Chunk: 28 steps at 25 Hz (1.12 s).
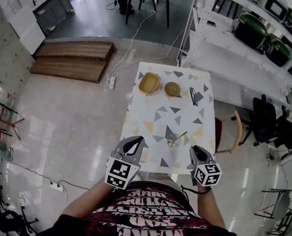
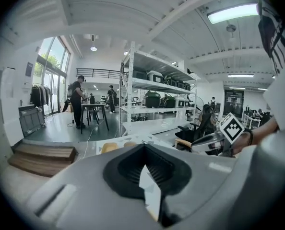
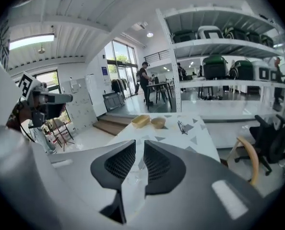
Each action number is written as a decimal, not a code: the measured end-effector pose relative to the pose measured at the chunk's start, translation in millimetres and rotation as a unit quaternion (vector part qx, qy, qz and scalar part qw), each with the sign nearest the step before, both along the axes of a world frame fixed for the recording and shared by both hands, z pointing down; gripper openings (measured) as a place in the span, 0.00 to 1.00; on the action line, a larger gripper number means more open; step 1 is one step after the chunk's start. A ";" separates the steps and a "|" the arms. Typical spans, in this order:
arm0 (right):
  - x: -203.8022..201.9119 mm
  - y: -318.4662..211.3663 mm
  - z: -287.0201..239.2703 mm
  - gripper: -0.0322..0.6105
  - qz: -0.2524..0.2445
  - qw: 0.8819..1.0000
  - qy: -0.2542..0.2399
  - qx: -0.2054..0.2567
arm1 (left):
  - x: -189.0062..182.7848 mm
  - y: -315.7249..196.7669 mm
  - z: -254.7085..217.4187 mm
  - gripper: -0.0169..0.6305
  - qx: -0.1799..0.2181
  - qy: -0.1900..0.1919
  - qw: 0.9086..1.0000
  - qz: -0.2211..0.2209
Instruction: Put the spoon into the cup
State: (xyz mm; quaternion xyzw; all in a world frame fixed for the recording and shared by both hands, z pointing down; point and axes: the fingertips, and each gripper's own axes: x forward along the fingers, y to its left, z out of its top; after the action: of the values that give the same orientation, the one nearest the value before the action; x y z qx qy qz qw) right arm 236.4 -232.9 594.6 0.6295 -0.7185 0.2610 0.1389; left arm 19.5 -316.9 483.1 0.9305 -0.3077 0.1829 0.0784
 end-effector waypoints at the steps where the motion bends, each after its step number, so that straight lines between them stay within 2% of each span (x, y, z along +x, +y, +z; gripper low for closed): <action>1: -3.7 4.6 -17.2 0.17 -0.001 1.000 0.006 0.022 | -5.3 1.6 -5.7 0.03 0.008 0.002 1.000 -0.003; 4: -18.8 15.3 -68.8 0.10 -0.009 0.996 0.024 0.089 | -20.9 4.6 -24.7 0.03 0.032 0.016 0.999 -0.011; 8: -45.0 29.4 -129.9 0.09 -0.025 0.985 0.047 0.167 | -36.5 12.6 -57.0 0.03 0.052 0.048 0.997 -0.014; 13: -60.8 41.5 -174.8 0.09 -0.017 0.973 0.062 0.222 | -42.0 26.5 -84.7 0.03 0.073 0.079 0.994 0.004; 21: -66.8 51.3 -177.5 0.09 -0.001 0.974 0.070 0.217 | -43.3 43.4 -89.6 0.03 0.078 0.086 0.993 0.034; 28: -70.4 46.8 -171.0 0.09 0.003 0.976 0.065 0.206 | -54.4 37.3 -87.6 0.03 0.077 0.088 0.993 0.024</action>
State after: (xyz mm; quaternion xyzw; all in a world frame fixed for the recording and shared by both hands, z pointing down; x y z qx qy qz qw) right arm 166.0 -186.1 423.7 0.6625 -0.7443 0.0668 0.0516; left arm -34.9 -279.6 395.5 0.9533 -0.2904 0.0778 0.0284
